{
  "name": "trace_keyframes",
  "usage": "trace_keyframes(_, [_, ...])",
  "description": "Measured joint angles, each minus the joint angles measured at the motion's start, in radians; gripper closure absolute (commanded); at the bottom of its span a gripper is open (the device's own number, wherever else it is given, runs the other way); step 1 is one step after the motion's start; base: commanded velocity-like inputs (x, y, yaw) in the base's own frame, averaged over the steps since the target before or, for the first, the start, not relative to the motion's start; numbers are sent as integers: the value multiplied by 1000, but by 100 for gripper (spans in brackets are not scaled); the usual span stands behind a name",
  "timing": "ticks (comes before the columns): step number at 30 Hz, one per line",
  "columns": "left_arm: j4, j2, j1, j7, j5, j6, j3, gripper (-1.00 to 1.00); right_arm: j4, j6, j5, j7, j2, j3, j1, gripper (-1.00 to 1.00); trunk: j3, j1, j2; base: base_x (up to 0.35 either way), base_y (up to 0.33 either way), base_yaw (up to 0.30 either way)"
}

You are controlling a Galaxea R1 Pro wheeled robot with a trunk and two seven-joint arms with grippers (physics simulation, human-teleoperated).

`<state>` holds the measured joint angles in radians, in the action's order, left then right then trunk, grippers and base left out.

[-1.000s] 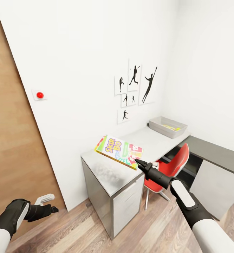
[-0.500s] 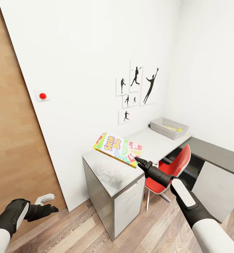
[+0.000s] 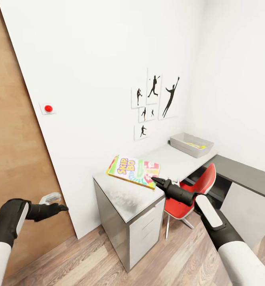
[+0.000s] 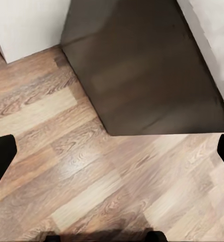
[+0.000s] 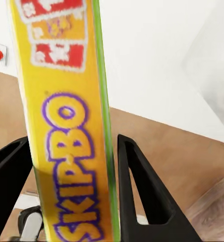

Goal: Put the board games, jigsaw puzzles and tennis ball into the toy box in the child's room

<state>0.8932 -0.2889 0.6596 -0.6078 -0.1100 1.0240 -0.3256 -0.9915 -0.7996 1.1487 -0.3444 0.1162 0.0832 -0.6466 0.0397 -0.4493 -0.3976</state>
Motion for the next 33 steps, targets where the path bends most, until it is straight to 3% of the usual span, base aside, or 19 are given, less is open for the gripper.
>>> trace_keyframes(3, [66,19,37,-21,1,15,2,-100,0,-65,-8,71,3,-5,-85,100,0,0,0,0,0,0])
trace_keyframes(4, [77,27,54,-28,0,17,3,-100,-1,-77,20,89,3,-6,-102,100,0,0,0,0,0,0])
trace_keyframes(6, [88,49,76,-37,-1,18,6,-100,-5,-104,4,158,4,-9,-156,100,0,0,0,0,0,0])
trace_keyframes(12, [103,164,140,-43,0,18,8,-100,-13,-176,0,331,4,-32,-324,100,0,0,0,0,0,0])
trace_keyframes(16, [103,197,201,-42,-1,17,9,-100,-4,-185,-4,408,4,-46,-420,100,0,0,0,0,0,0])
trace_keyframes(23, [106,208,217,-43,-2,5,3,-100,4,-223,2,422,6,-120,-443,100,0,0,0,0,0,0])
trace_keyframes(29, [115,259,218,-43,-2,-2,8,-100,0,-227,2,423,11,-133,-442,100,-3,0,0,70,-68,-139])
trace_keyframes(33, [119,268,218,-43,-2,-3,9,-100,-3,-228,1,424,11,-134,-444,100,-7,0,0,133,-163,-228])
